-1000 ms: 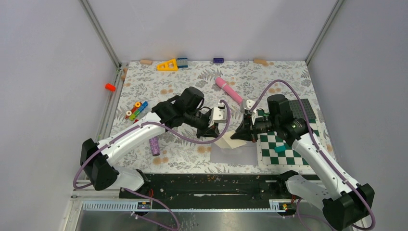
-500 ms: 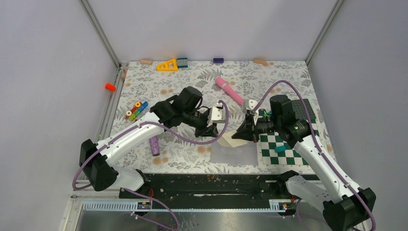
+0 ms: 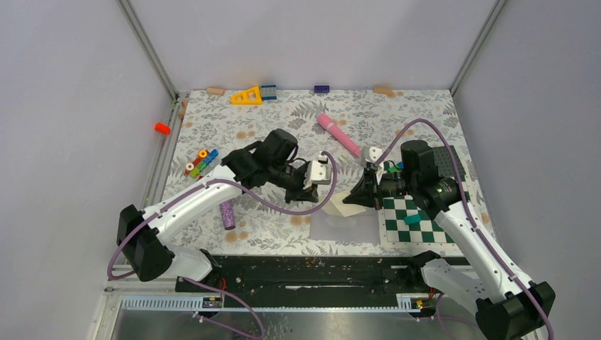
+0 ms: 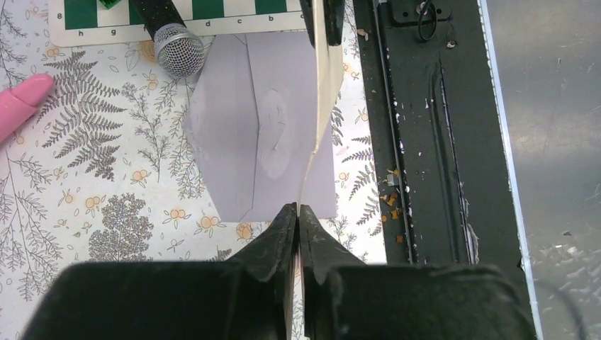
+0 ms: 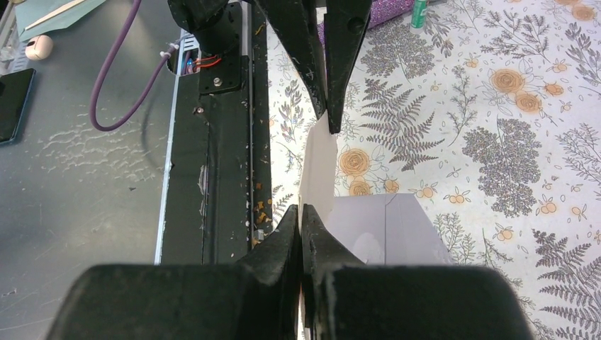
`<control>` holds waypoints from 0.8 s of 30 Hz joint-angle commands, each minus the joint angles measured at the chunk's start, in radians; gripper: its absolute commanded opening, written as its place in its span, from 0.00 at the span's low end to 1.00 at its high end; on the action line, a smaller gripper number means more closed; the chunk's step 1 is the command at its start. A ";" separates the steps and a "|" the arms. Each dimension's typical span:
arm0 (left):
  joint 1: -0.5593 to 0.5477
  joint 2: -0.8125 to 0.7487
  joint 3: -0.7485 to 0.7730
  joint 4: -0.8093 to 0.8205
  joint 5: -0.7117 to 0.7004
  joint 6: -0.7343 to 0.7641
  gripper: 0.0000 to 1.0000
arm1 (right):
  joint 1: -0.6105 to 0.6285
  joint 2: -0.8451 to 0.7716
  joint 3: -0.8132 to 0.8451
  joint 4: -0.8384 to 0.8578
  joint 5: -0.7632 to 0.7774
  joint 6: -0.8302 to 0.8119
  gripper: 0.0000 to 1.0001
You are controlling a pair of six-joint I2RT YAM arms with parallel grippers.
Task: Place the letter into the envelope and seal it
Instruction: Fold the letter.
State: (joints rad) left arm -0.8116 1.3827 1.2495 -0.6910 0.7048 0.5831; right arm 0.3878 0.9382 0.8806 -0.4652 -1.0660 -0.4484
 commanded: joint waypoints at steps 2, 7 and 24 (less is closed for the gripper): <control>0.009 -0.040 -0.001 -0.003 -0.005 0.031 0.25 | -0.013 -0.019 0.029 0.008 -0.035 -0.003 0.00; 0.017 -0.040 -0.002 -0.014 -0.001 0.043 0.24 | -0.018 -0.025 0.029 0.007 -0.040 -0.003 0.00; 0.046 -0.074 0.000 -0.001 0.086 0.017 0.64 | -0.051 -0.028 0.040 0.008 -0.138 0.035 0.00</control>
State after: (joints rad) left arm -0.7822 1.3602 1.2495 -0.7158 0.7082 0.6090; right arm 0.3569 0.9127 0.8806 -0.4660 -1.1175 -0.4408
